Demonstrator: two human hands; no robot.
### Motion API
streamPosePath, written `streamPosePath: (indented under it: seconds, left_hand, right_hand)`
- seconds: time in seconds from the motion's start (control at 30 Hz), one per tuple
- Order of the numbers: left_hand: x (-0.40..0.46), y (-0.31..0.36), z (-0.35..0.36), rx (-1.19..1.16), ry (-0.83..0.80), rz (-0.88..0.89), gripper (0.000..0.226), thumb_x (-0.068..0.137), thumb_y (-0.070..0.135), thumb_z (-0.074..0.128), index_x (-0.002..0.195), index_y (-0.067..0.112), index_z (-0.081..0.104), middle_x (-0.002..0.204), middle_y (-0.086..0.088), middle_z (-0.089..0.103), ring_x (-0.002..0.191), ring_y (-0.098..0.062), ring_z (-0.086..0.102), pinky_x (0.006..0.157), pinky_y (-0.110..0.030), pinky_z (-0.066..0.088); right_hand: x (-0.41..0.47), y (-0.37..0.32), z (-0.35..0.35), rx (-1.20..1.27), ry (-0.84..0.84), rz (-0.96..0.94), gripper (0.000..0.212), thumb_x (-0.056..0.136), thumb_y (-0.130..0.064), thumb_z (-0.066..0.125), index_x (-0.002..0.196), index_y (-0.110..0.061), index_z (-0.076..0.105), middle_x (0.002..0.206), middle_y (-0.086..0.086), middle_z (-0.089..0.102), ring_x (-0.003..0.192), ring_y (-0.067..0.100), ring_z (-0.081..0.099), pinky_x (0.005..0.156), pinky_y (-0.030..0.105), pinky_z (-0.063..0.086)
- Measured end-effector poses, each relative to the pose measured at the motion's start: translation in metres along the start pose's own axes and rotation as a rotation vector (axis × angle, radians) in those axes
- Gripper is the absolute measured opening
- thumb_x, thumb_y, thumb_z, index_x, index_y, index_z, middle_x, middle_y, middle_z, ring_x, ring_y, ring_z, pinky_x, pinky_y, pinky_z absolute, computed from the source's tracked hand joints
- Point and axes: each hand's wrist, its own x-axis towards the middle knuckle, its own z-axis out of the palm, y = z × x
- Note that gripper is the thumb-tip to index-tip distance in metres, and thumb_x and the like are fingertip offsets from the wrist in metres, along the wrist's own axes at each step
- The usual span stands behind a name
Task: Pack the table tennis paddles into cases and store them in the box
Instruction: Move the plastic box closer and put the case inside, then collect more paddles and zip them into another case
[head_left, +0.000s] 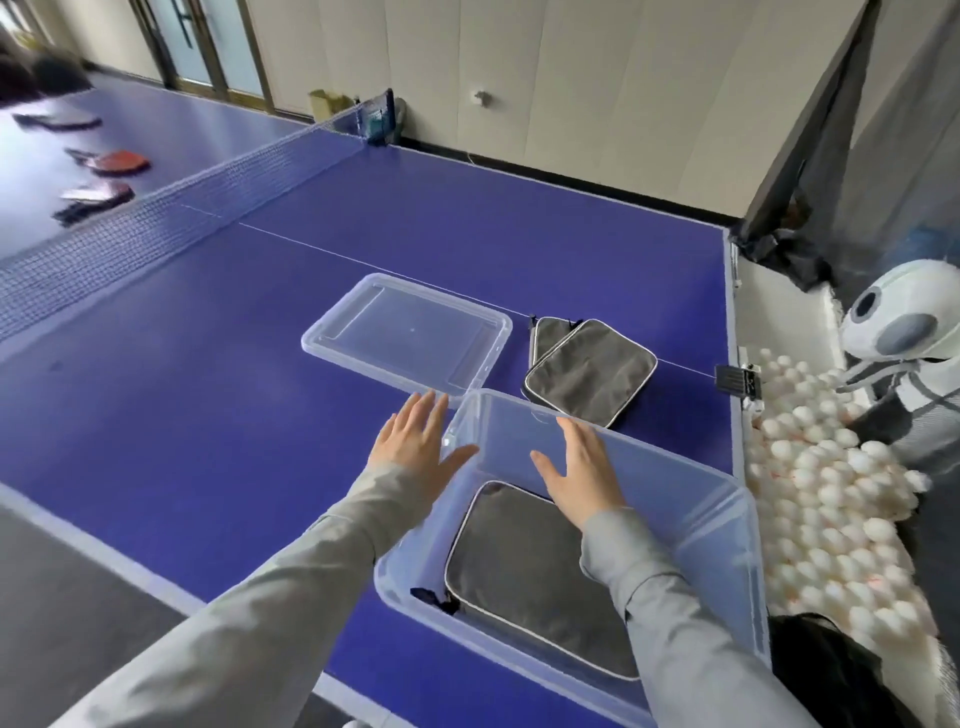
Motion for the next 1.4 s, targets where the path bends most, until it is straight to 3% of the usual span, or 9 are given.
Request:
streamPosePath:
  seconds: [0.33,0.5,0.9,1.4]
  left_hand:
    - [-0.063,-0.148,-0.025,0.008,-0.011,-0.381,0.078,0.091,0.062,0.032,0.151,0.018,0.008,0.160,0.002,0.006,0.147,-0.015,0.000,0.119,-0.034,0.009]
    - [-0.109,-0.221,-0.026,0.005,-0.086,-0.480,0.077,0.092,0.062,0.030,0.151,0.019,0.006,0.160,0.002,0.003,0.147,-0.014,-0.002,0.119,-0.035,0.008]
    - [-0.267,-0.390,-0.017,-0.097,-0.233,-0.805,0.076,0.093,0.060,0.030,0.151,0.016,0.009,0.159,-0.002,0.007,0.147,-0.019,0.003,0.119,-0.039,0.012]
    - [-0.428,-0.490,0.014,-0.343,-0.225,-1.318,0.076,0.092,0.061,0.033,0.150,0.016,0.015,0.158,-0.003,0.013,0.146,-0.020,0.011,0.116,-0.042,0.020]
  right_hand:
    - [0.018,-0.123,0.083,-0.246,-0.139,-0.307,0.062,0.094,-0.041,0.049,0.144,-0.010,0.029,0.148,0.008,0.033,0.139,0.023,0.026,0.112,0.033,0.021]
    - [0.001,-0.189,0.142,-0.303,-0.270,-0.341,0.063,0.097,-0.042,0.043,0.147,-0.011,0.022,0.155,0.009,0.024,0.145,0.024,0.014,0.118,0.038,0.014]
    - [-0.080,-0.324,0.311,-0.530,-0.646,-0.488,0.061,0.096,-0.044,0.042,0.145,-0.012,0.025,0.152,0.007,0.028,0.143,0.025,0.018,0.115,0.039,0.021]
    - [-0.126,-0.432,0.452,-0.744,-0.953,-0.751,0.058,0.096,-0.042,0.044,0.145,-0.015,0.028,0.151,0.006,0.030,0.140,0.025,0.025,0.110,0.041,0.027]
